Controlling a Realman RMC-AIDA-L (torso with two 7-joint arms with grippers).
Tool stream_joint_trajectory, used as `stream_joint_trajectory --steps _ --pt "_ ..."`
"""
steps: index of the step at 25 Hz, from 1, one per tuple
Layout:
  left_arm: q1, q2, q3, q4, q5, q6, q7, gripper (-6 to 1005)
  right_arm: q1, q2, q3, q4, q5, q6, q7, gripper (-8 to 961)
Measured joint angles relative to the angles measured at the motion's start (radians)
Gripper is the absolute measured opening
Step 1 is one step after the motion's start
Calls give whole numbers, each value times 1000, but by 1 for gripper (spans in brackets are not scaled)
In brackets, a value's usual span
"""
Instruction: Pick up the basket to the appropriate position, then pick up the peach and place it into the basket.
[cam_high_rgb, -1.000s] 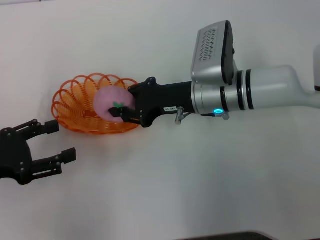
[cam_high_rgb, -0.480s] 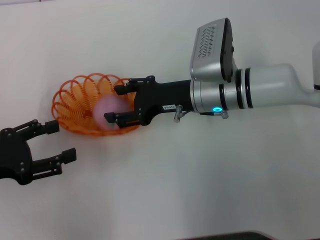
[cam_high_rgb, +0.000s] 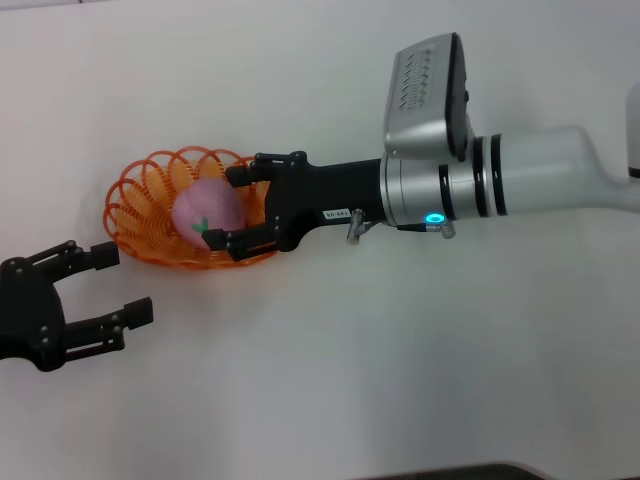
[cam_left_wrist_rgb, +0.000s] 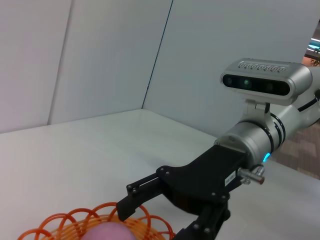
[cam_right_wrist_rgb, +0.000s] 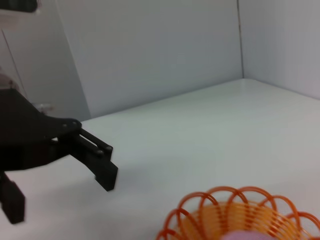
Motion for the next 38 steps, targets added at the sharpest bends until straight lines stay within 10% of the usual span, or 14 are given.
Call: stream_joint_trajectory --steps 8,20,28,38 --pt "0 0 0 0 0 2 0 848 -127 -35 -25 -350 -54 -274 364 943" --pt "10 0 -11 2 0 16 4 847 -242 -96 30 -859 -539 -490 736 938" --pt "9 0 -25 3 0 15 6 847 -435 -28 183 -760 -368 -497 307 929" --pt "3 3 -25 4 0 3 8 847 -474 -32 260 -485 -293 -427 34 928"
